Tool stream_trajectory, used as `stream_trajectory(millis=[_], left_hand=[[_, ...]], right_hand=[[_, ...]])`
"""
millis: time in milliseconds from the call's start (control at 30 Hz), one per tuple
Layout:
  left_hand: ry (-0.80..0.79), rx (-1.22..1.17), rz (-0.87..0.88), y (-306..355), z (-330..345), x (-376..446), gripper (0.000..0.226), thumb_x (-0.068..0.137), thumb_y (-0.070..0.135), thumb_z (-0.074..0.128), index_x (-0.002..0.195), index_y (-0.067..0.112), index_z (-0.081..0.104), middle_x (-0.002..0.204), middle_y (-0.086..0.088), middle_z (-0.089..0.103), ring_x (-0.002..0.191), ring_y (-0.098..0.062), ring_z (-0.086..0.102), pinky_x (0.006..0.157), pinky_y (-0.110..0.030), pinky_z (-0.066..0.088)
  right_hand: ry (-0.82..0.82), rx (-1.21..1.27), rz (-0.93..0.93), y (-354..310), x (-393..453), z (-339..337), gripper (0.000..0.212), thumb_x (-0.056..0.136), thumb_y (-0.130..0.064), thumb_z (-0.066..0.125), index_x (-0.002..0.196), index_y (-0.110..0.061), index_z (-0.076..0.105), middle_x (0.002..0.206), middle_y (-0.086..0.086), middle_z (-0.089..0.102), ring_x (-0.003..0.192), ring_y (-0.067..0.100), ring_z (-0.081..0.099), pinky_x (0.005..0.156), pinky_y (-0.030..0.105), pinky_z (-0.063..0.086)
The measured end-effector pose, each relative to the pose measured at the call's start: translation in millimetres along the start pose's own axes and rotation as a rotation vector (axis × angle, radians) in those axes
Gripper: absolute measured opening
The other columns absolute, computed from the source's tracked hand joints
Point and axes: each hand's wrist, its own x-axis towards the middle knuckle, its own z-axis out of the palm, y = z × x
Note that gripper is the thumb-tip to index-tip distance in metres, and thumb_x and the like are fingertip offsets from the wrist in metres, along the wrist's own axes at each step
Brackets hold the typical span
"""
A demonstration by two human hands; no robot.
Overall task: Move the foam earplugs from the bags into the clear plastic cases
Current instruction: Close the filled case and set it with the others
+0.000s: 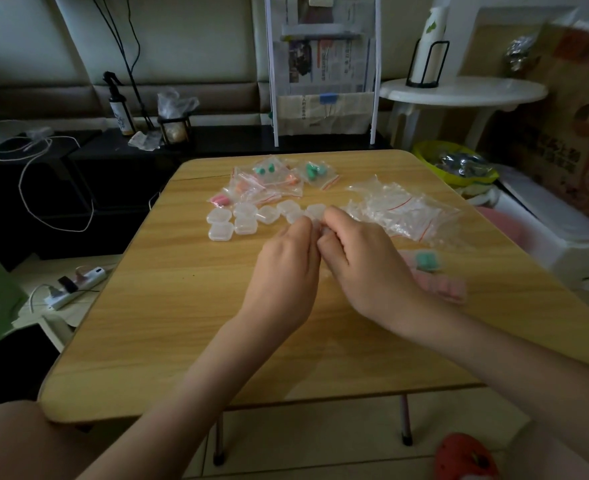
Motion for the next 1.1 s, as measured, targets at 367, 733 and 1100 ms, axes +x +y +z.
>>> stream_trajectory(millis=[367,733,1100], left_hand=[[0.053,0.072,-0.085,-2.8,-4.9,2.9,0.034,0.1,0.023,0.039,0.068,0.013,0.041,0.057,0.004,0.04,0.051,-0.013,0.036,0.049,-0.029,0.025],[0.006,-0.063,0.095,9.9,-2.1,-3.1,0.028,0.098,0.026,0.041,0.074,0.012,0.047,0.064,0.009,0.044,0.056,-0.005,0.04,0.052,-0.016,0.028],[0.038,-0.683,-0.68,-14.1,-28.0,16.4,0.018,0.096,0.02,0.05,0.097,0.008,0.063,0.089,-0.005,0.065,0.083,-0.015,0.066,0.074,-0.027,0.056]], right_hand=[[0.03,-0.189,-0.205,13.4,6.2,-12.8,0.005,0.089,-0.007,0.05,0.086,-0.011,0.049,0.088,0.002,0.051,0.075,0.015,0.049,0.058,0.027,0.042],[-0.214,0.301,0.09,21.9,7.0,-4.4,0.028,0.096,-0.011,0.051,0.121,-0.006,0.062,0.136,-0.003,0.049,0.124,0.008,0.047,0.105,0.027,0.039],[-0.139,0.649,0.283,31.6,17.5,-10.7,0.049,0.081,0.011,0.065,0.117,-0.022,0.066,0.114,-0.007,0.068,0.097,0.013,0.066,0.085,0.038,0.055]])
